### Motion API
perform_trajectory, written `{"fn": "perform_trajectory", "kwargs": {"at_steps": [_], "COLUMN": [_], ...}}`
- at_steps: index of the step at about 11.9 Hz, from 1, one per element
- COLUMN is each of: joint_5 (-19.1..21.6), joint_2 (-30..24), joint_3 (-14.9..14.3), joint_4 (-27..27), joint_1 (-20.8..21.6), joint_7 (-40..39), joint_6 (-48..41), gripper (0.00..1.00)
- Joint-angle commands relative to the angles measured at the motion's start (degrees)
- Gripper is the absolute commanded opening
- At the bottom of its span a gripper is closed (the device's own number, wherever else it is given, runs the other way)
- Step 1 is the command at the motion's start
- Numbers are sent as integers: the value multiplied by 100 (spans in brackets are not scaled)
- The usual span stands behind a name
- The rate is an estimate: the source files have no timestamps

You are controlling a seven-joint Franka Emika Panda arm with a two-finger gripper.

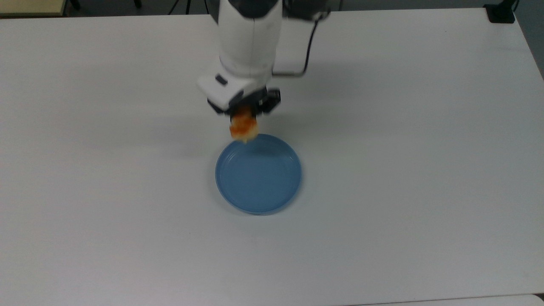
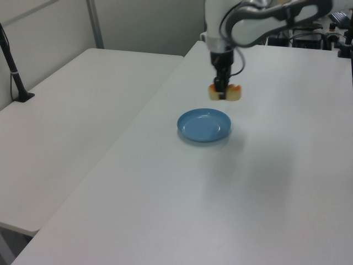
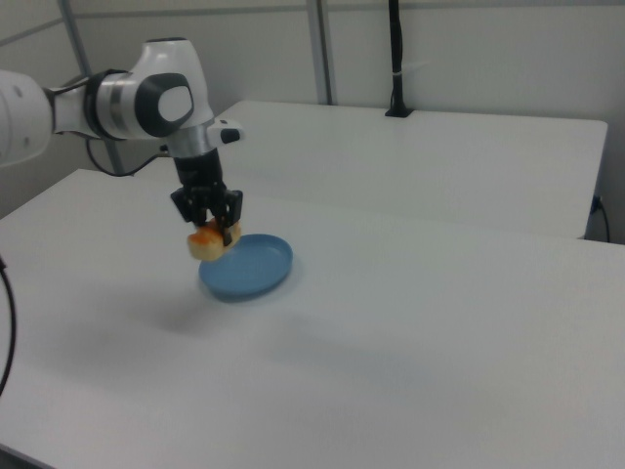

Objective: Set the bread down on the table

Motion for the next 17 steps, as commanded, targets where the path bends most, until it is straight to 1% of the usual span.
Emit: {"fn": "perform_trajectory", "kwargs": {"at_steps": [1, 2, 3, 4, 6, 7, 8, 9, 10, 12, 13, 14, 15, 17], "joint_5": [11, -15, -16, -16, -24, -68, -155, -217, -322, -358, -358, -341, -280, -157], "joint_2": [-1512, -1654, -1586, -1402, -990, -822, -716, -654, -662, -811, -994, -1231, -1390, -1427], "joint_3": [15, 15, 15, 15, 15, 15, 15, 15, 15, 15, 15, 15, 15, -3], "joint_4": [-2081, -2452, -2569, -2639, -2675, -2675, -2675, -2666, -2658, -2527, -2300, -1941, -1441, -404], "joint_1": [6, 23, 41, 58, 67, 67, 67, 67, 76, 111, 129, 103, 42, -160], "joint_7": [-830, -840, -779, -657, -96, 98, 257, 363, 373, 346, 338, 329, 372, 320], "joint_6": [-104, -52, 9, 123, 631, 843, 1010, 1038, 986, 724, 391, 14, -399, -1174], "gripper": [47, 47, 47, 47, 49, 57, 70, 100, 100, 100, 100, 100, 100, 100]}}
